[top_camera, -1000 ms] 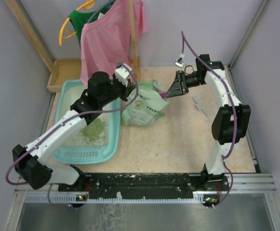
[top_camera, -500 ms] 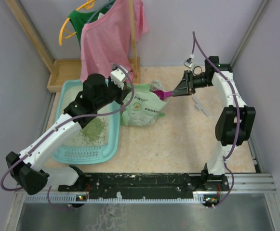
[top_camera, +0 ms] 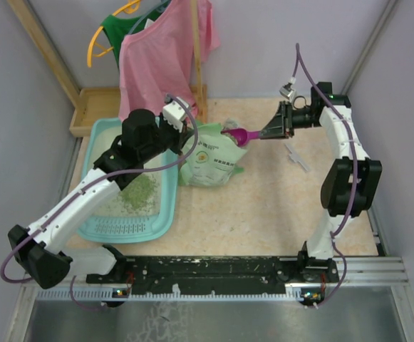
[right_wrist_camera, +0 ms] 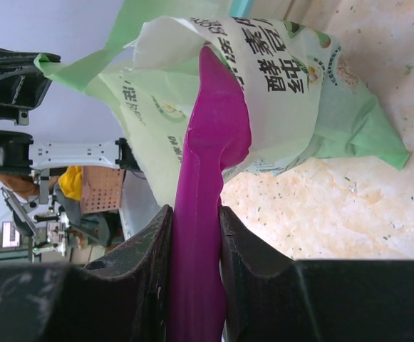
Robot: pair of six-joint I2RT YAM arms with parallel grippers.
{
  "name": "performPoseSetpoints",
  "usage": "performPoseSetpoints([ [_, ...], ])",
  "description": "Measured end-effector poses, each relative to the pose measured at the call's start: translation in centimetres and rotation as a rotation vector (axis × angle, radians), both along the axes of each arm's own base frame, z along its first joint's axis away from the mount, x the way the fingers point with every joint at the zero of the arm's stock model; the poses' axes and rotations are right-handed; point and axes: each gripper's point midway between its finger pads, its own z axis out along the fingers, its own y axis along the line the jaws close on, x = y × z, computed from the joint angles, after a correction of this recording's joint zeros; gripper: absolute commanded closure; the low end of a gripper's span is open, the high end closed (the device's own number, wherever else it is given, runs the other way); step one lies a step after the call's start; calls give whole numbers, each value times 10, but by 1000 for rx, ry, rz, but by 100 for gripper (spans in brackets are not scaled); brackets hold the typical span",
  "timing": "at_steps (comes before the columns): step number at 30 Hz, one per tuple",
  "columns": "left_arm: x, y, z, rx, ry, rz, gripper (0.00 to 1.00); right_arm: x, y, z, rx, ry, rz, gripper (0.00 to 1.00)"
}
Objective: Fill the litter box with clean litter
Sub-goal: 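Scoop the cat litter from the cat litter bag.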
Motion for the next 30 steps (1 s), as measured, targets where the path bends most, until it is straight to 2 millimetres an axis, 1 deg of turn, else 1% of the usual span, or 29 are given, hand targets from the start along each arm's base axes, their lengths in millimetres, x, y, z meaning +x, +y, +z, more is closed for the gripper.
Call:
performPoseSetpoints([
  [1, 0, 0, 1, -1, -2, 1, 81, -1, 0, 1, 1, -3, 0, 100],
  [5, 0, 1, 15, -36, -41, 6, 71, -4, -2, 11, 7, -26, -7, 100],
  [9, -1, 2, 30, -72, -75, 8, 67, -9, -7, 21, 14, -52, -19, 100],
  [14, -1, 1, 33, -84, -76, 11, 64, -14, -14, 28, 25, -66, -42, 100],
  [22, 0, 2, 35, -91, -76, 19, 61, -15, -25, 29, 56, -41, -78, 100],
  [26, 0, 2, 39, -102, -80, 24, 60, -15, -28, 29, 63, -39, -88, 100],
  [30, 0, 2, 39, -110, -74, 27, 59, -19, -30, 36, 65, -56, -98, 100],
])
